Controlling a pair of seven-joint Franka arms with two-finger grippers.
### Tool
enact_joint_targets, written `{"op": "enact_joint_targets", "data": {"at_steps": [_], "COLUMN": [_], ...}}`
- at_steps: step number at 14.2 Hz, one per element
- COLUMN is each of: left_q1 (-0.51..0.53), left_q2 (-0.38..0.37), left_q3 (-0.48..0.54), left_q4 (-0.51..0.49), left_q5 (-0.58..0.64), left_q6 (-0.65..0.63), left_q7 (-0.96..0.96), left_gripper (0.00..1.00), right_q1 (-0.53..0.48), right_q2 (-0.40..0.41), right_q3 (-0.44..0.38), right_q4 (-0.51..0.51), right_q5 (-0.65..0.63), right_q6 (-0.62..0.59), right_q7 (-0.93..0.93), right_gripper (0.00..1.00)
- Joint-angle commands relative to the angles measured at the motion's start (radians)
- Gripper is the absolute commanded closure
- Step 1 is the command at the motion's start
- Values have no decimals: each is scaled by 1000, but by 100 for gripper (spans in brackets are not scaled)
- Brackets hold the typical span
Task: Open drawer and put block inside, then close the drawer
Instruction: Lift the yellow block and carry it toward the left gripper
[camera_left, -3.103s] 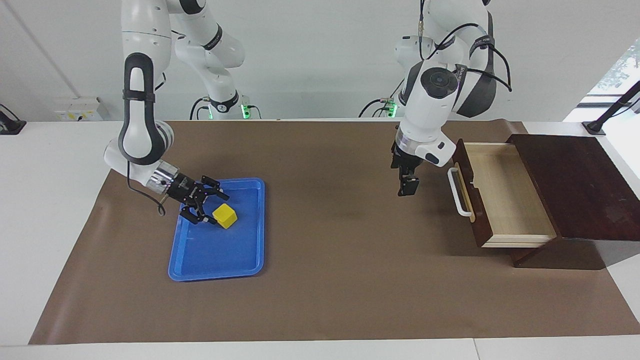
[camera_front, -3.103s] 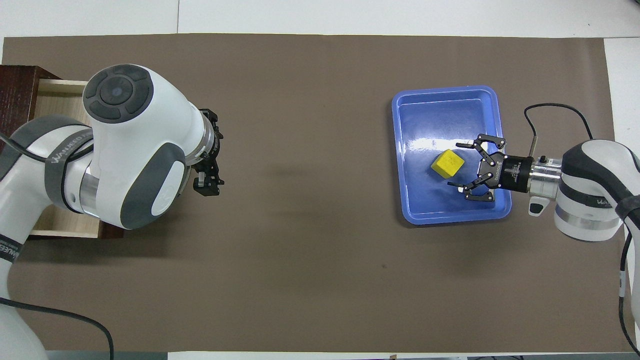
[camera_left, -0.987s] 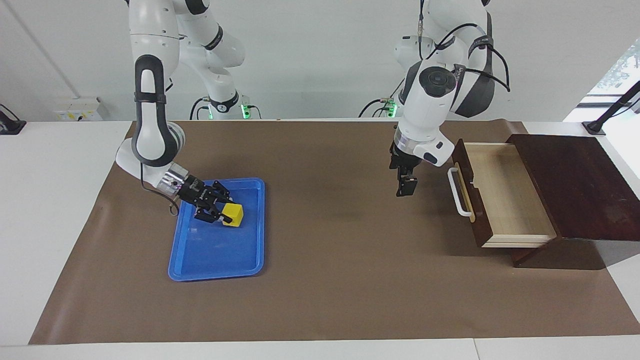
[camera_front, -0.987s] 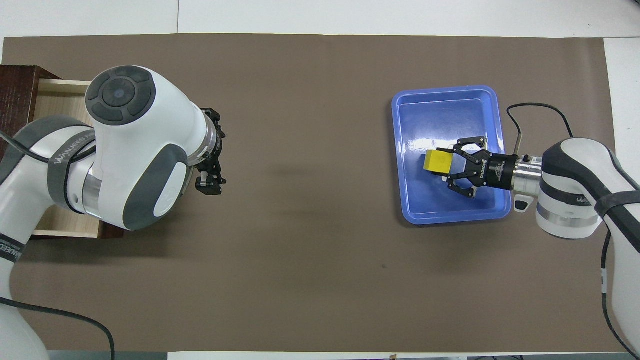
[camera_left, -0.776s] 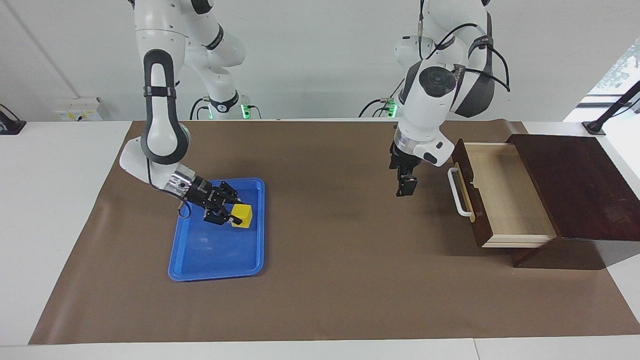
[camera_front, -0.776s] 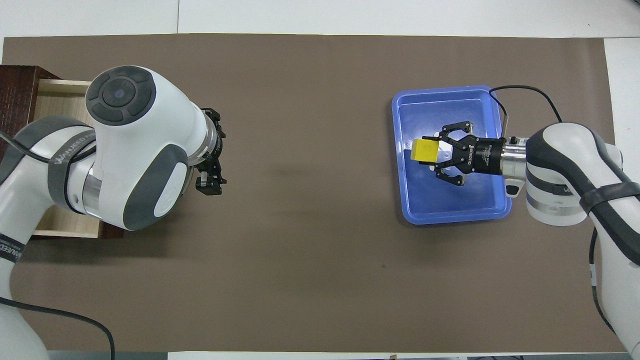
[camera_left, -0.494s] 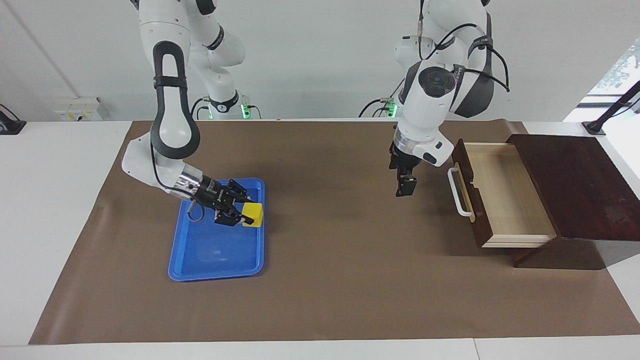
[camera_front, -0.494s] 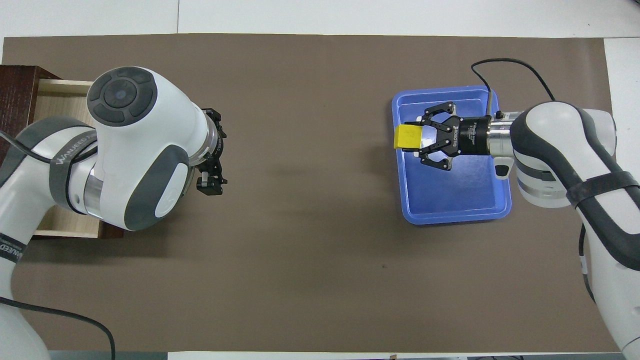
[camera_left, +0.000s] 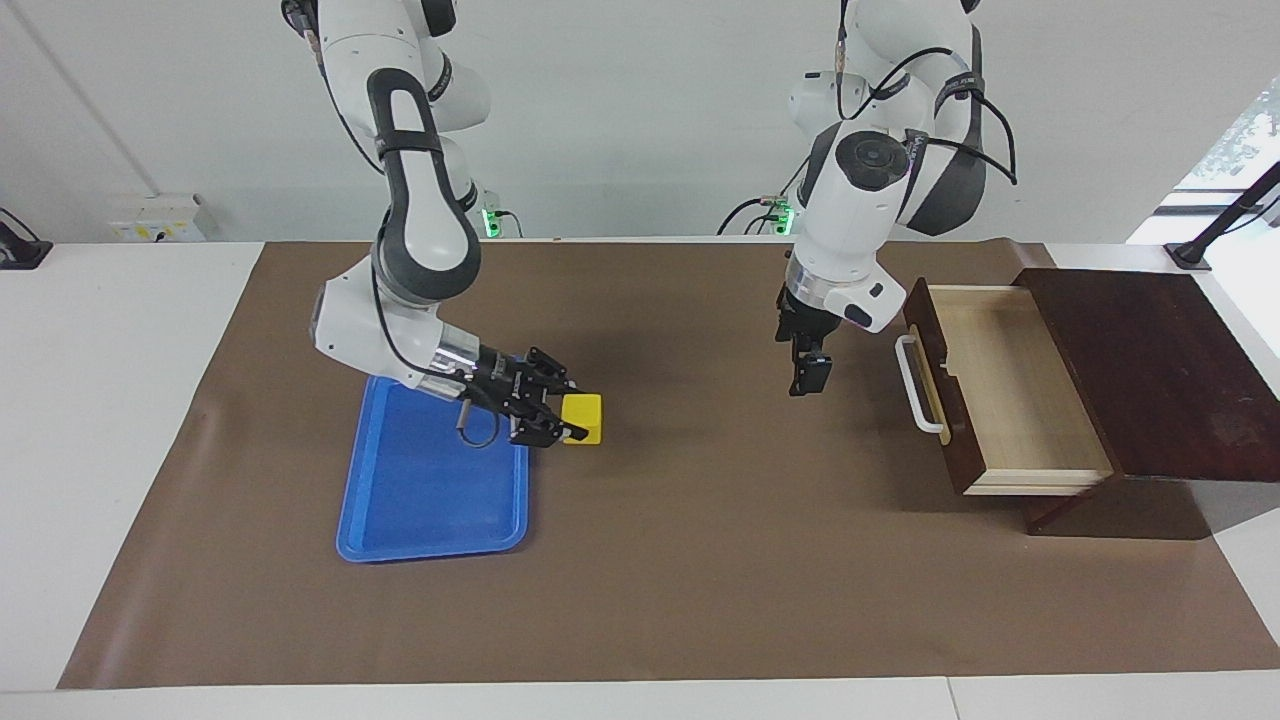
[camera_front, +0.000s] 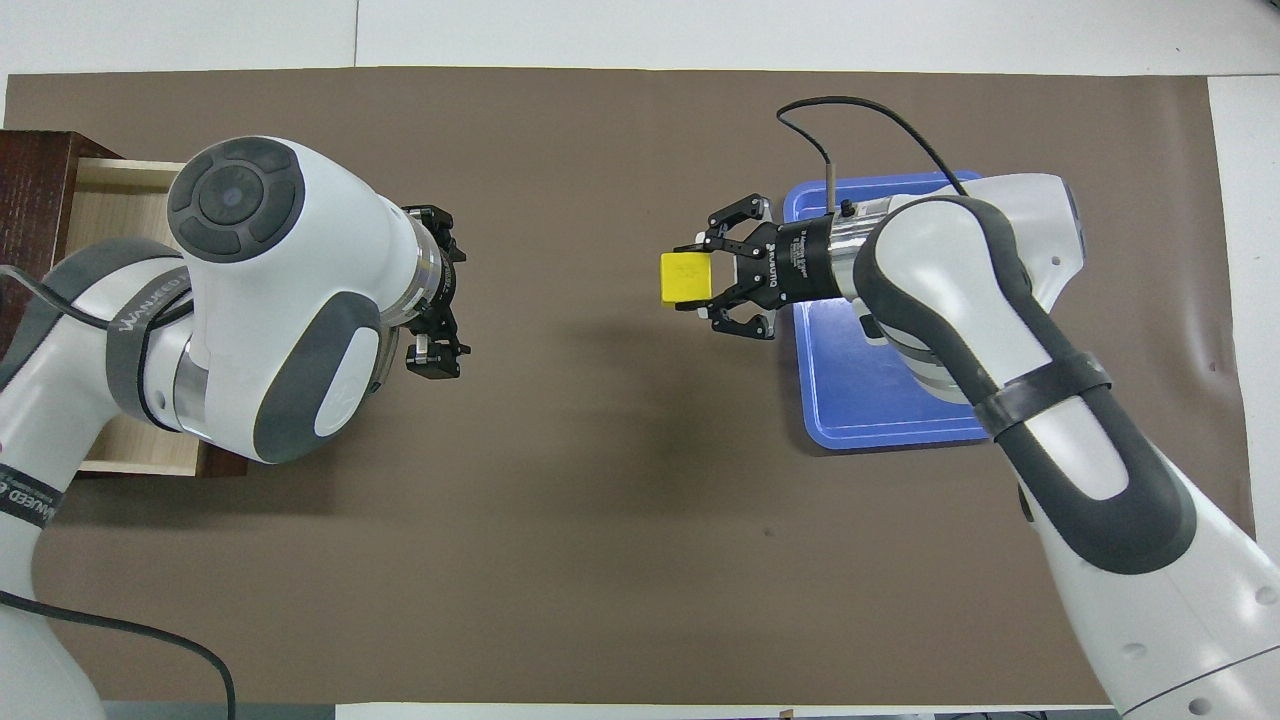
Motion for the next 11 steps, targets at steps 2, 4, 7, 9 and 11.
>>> {"op": "enact_joint_targets", "data": {"at_steps": [2,4,7,9,11], "left_q1": [-39,-56,-42,-38,-38], "left_q2": [-12,-21,-21,-23,-21], "left_q3": [5,3,3,3,3], "left_q4": [-34,-62,-90,-110,-111], "left_q5": [-30,-30,-196,-266,-326], "left_q6": [61,77,181,235,278], "left_q7": [42,32,32,28,28], "left_gripper": [0,0,0,0,0], "right_q1": [65,94,105,104,102], "right_q2": [25,28,34,36,36], "right_q3": [-3,-3,-1,0,0], "right_q4": [62,77,100,106,113], "right_q5": [-47,-47,-45,-44,-39], "right_q6": [28,42,47,36,33], "right_q7": [48,88,124,152,177], "right_gripper": [100,100,100,100,100]}}
